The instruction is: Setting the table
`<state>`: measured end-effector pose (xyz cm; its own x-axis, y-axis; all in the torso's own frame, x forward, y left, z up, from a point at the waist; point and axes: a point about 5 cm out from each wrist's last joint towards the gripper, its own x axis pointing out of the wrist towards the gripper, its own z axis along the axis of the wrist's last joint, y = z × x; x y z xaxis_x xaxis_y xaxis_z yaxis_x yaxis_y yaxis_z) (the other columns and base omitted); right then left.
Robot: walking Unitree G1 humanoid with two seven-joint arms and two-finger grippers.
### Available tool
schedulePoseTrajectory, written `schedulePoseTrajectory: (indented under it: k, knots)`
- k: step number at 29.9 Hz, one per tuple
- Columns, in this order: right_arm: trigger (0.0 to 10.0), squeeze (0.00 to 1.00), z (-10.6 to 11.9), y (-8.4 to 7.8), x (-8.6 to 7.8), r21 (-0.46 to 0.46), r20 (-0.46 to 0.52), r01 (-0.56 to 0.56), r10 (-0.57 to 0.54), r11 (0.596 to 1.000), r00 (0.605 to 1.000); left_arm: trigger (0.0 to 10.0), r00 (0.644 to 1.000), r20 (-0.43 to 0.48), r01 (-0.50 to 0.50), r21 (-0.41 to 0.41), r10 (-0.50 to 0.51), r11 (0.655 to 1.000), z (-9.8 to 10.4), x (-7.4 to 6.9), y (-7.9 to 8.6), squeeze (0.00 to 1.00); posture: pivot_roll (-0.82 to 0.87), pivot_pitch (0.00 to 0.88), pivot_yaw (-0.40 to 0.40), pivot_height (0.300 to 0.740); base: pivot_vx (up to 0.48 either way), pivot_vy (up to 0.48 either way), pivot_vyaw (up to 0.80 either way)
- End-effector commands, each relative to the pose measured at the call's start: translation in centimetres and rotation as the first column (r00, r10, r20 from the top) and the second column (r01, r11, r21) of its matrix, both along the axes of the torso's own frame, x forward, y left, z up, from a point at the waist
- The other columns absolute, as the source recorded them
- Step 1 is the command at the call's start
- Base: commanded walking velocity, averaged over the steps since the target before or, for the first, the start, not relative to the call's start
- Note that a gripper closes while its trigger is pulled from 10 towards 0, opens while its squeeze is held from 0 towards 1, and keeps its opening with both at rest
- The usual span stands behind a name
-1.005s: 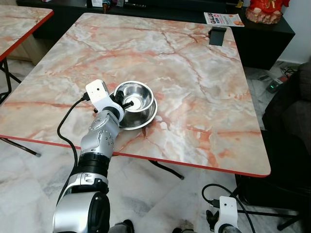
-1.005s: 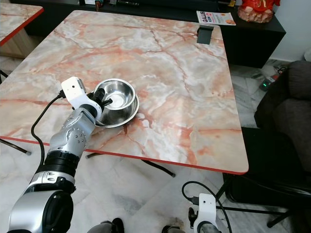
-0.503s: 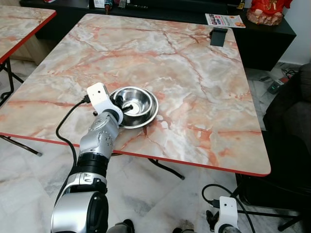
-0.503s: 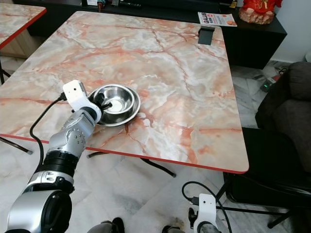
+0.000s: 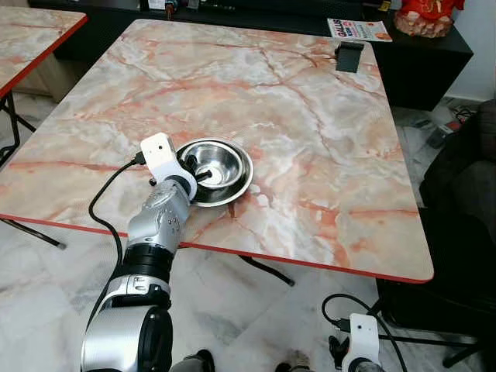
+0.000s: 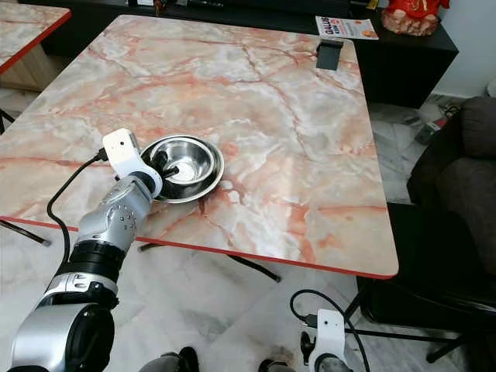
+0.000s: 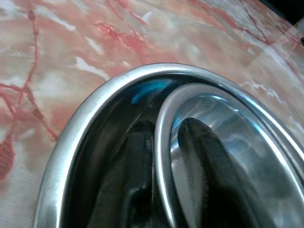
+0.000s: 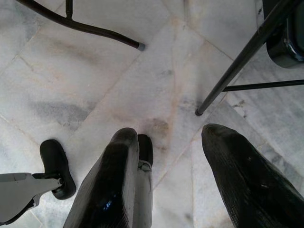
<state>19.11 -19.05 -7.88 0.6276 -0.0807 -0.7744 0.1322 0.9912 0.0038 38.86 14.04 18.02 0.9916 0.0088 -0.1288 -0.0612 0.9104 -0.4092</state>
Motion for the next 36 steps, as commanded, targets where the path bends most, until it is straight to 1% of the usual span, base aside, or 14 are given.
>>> schedulePoseTrajectory:
  k: [1, 7, 8, 10, 11, 13, 17, 20, 21, 24, 26, 29, 34, 36]
  knots:
    - [10.0, 0.00, -0.3, -0.2, -0.7, -0.001, -0.020, 0.012, -0.012, 1.000, 1.000, 10.0, 1.000, 0.023, -0.001, 0.026, 0.000, 1.000, 1.2, 0.1, 0.0, 0.00, 0.03, 0.172, -0.049, 0.740, 0.000, 0.000, 0.00]
    - [10.0, 0.00, -0.3, -0.2, -0.6, -0.002, -0.020, 0.008, -0.008, 1.000, 1.000, 10.0, 1.000, 0.024, 0.002, 0.043, -0.003, 0.999, 1.6, 0.0, 0.3, 0.02, 0.03, 0.172, -0.050, 0.740, 0.000, 0.000, 0.00]
    - [10.0, 0.00, -0.3, -0.2, -0.6, -0.002, -0.020, 0.008, -0.008, 1.000, 1.000, 10.0, 1.000, 0.023, 0.001, 0.048, -0.002, 0.999, 1.6, 0.0, 0.4, 1.00, 0.03, 0.172, -0.050, 0.740, 0.000, 0.000, 0.00]
    - [10.0, 0.00, -0.3, -0.2, -0.6, -0.002, -0.019, 0.008, -0.008, 1.000, 1.000, 10.0, 1.000, 0.019, -0.006, 0.070, 0.005, 0.998, 1.8, 0.0, 0.7, 1.00, 0.03, 0.172, -0.050, 0.740, 0.000, 0.000, 0.00]
    - [10.0, 0.00, -0.2, -0.2, -0.5, -0.002, -0.017, 0.008, -0.008, 1.000, 1.000, 10.0, 1.000, 0.022, -0.013, 0.092, 0.011, 0.996, 2.1, 0.0, 0.9, 0.90, 0.03, 0.172, -0.050, 0.740, 0.000, 0.000, 0.00]
    - [10.0, 0.00, -0.2, -0.3, -0.4, -0.002, -0.015, 0.009, -0.009, 1.000, 1.000, 10.0, 0.999, 0.038, -0.024, 0.140, 0.019, 0.990, 2.8, -0.2, 1.4, 0.00, 0.03, 0.172, -0.050, 0.740, 0.000, 0.000, 0.00]
    - [10.0, 0.00, -0.2, -0.2, -0.3, -0.002, -0.014, 0.009, -0.009, 1.000, 1.000, 10.0, 0.993, 0.110, -0.055, 0.223, 0.031, 0.973, 4.8, -0.4, 2.2, 0.00, 0.03, 0.164, -0.052, 0.740, 0.000, 0.000, 0.00]
    - [10.0, 0.00, -0.1, -0.2, -0.3, -0.002, -0.012, 0.008, -0.008, 1.000, 1.000, 10.0, 0.977, 0.211, -0.084, 0.252, 0.029, 0.964, 6.9, -0.7, 2.8, 0.00, 0.03, 0.162, -0.052, 0.740, 0.000, 0.000, 0.00]
    - [10.0, 0.00, -0.1, -0.2, -0.2, -0.001, -0.011, 0.009, -0.009, 1.000, 1.000, 10.0, 0.957, 0.289, -0.105, 0.271, 0.024, 0.957, 7.9, -1.0, 3.2, 0.00, 0.03, 0.162, -0.053, 0.740, 0.000, 0.000, 0.00]
    - [10.0, 0.00, -0.1, -0.2, -0.2, 0.000, -0.009, 0.008, -0.008, 1.000, 1.000, 10.0, 0.939, 0.341, -0.155, 0.307, 0.044, 0.939, 8.2, -1.3, 4.0, 0.00, 0.04, 0.160, -0.051, 0.740, 0.000, 0.000, 0.00]
    - [10.0, 0.00, -0.1, -0.1, -0.1, 0.001, -0.006, 0.007, -0.007, 1.000, 1.000, 10.0, 0.929, 0.360, -0.221, 0.364, 0.082, 0.905, 7.6, -1.6, 5.5, 0.00, 0.03, 0.161, -0.050, 0.740, 0.000, 0.000, 0.00]
    - [10.0, 0.00, 0.0, -0.1, 0.0, 0.008, 0.013, 0.018, -0.018, 1.000, 1.000, 10.0, 0.924, 0.381, -0.267, 0.582, 0.032, 0.768, 4.5, -3.0, 7.7, 0.00, 0.03, 0.164, -0.047, 0.740, 0.000, 0.000, 0.00]
    - [10.0, 0.00, 0.1, -0.1, 0.0, 0.009, 0.021, 0.022, -0.022, 1.000, 1.000, 10.0, 0.925, 0.380, -0.255, 0.587, 0.016, 0.768, 2.8, -4.1, 8.4, 0.00, 0.03, 0.169, -0.045, 0.740, 0.000, 0.000, 0.00]
    - [10.0, 0.00, 0.0, -0.2, -0.2, 0.001, 0.020, 0.011, -0.011, 1.000, 1.000, 10.0, 0.904, 0.427, -0.250, 0.518, 0.005, 0.818, 1.3, -5.6, 8.5, 0.00, 0.04, 0.172, -0.047, 0.740, 0.000, 0.000, 0.00]
